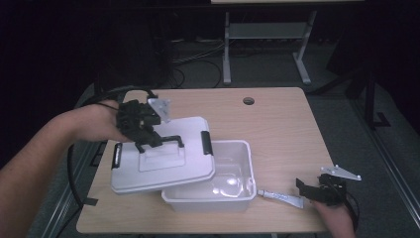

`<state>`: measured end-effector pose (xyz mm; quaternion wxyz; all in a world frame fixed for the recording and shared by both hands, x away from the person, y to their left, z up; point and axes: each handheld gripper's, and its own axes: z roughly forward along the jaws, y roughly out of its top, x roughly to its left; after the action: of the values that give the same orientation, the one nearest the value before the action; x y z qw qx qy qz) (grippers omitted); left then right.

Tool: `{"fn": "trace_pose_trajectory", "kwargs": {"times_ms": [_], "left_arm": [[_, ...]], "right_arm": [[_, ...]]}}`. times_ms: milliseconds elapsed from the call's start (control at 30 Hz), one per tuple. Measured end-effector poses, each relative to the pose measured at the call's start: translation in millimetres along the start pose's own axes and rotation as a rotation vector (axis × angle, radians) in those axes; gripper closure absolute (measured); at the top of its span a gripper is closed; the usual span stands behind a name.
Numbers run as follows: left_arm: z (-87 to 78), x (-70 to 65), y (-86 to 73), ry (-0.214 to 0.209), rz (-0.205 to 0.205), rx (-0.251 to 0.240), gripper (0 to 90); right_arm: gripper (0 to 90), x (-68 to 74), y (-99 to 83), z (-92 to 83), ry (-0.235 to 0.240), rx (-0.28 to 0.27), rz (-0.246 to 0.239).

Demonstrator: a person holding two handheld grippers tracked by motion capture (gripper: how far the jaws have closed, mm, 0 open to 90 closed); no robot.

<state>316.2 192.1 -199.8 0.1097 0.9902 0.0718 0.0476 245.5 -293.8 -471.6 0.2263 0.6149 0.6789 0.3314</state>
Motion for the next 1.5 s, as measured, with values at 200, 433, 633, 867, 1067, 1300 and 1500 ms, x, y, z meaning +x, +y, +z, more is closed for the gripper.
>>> {"fn": "trace_pose_trajectory", "kwargs": {"times_ms": [200, 433, 633, 867, 1067, 1300, 1500], "left_arm": [[-7.2, -3.0, -43.6, -0.021, -0.013, -0.017, 84.1], [-4.6, -11.2, -95.1, -0.012, -0.040, 0.006, 84.2], [8.6, -15.1, -128.3, -0.024, -0.079, 0.024, 84.2], [32.6, -16.2, -155.4, -0.027, -0.111, 0.065, 84.2], [68.9, -15.3, -164.3, -0.041, -0.057, 0.095, 84.3], [109.6, -9.9, -164.5, -0.086, -0.032, 0.105, 84.3], [130.3, -5.3, -159.1, -0.092, 0.005, 0.135, 84.2]], "right_arm": [[5.5, 0.1, -0.1, 0.3, -0.003, 0.002, -0.006], [5.5, 1.2, -0.2, 0.7, -0.007, 0.003, -0.009], [5.5, 2.1, -1.3, 1.0, -0.009, 0.011, -0.012], [5.5, 1.7, -1.4, -0.4, -0.017, 0.007, -0.005], [5.5, 2.6, -0.9, -0.8, -0.019, 0.001, -0.013], [5.5, 3.1, -1.4, -0.5, -0.023, 0.007, -0.019], [5.5, 2.7, -2.0, -0.8, -0.027, 0.008, -0.019]]}}
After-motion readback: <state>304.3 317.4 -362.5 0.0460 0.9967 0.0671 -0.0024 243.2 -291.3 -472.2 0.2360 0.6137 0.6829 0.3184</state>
